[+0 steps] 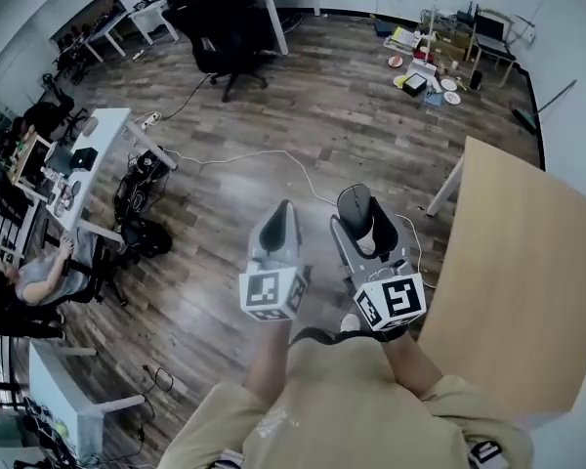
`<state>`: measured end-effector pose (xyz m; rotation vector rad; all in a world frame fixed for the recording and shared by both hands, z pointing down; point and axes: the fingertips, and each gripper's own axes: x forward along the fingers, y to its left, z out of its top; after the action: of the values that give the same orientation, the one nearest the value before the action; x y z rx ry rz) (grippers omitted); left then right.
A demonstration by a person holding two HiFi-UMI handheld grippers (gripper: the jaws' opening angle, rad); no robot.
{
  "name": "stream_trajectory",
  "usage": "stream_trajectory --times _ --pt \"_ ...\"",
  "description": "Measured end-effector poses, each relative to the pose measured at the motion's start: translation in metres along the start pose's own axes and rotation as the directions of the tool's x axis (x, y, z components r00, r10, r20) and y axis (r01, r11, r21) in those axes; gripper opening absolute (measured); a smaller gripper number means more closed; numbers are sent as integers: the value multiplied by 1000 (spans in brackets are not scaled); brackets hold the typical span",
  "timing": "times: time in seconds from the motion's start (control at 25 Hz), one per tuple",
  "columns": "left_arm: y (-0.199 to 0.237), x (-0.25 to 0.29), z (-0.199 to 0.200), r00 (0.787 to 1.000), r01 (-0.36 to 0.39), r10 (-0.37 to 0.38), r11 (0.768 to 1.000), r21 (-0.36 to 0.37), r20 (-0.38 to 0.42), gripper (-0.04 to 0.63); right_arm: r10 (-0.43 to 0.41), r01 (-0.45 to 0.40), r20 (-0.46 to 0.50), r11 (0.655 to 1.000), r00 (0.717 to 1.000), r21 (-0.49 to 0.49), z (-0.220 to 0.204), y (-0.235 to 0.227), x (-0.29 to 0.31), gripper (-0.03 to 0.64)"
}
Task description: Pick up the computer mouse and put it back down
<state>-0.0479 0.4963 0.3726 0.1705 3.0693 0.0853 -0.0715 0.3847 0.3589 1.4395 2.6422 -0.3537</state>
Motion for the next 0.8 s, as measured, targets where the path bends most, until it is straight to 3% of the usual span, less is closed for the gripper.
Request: stream_trajectory --times 0.24,0.44,0.64,0.72,0.8 --pt "-33 70 0 990 140 -140 990 -2 -18 0 -155 155 12 988 988 -28 13 -67 4 296" --pt "-76 138 -8 952 304 -304 953 -14 -28 0 -294 297 61 954 954 -38 27 -130 9 296" --pt "-118 210 -22 883 467 -468 883 -44 -31 0 -446 454 97 887 890 -84 35 -193 12 296" --pt "-142 240 -30 833 550 -552 833 -55 -35 0 -527 537 108 838 843 -99 35 -221 9 296" --pt "-171 271 -36 762 643 -647 762 -73 -40 0 -623 634 121 768 773 -96 38 -251 4 296"
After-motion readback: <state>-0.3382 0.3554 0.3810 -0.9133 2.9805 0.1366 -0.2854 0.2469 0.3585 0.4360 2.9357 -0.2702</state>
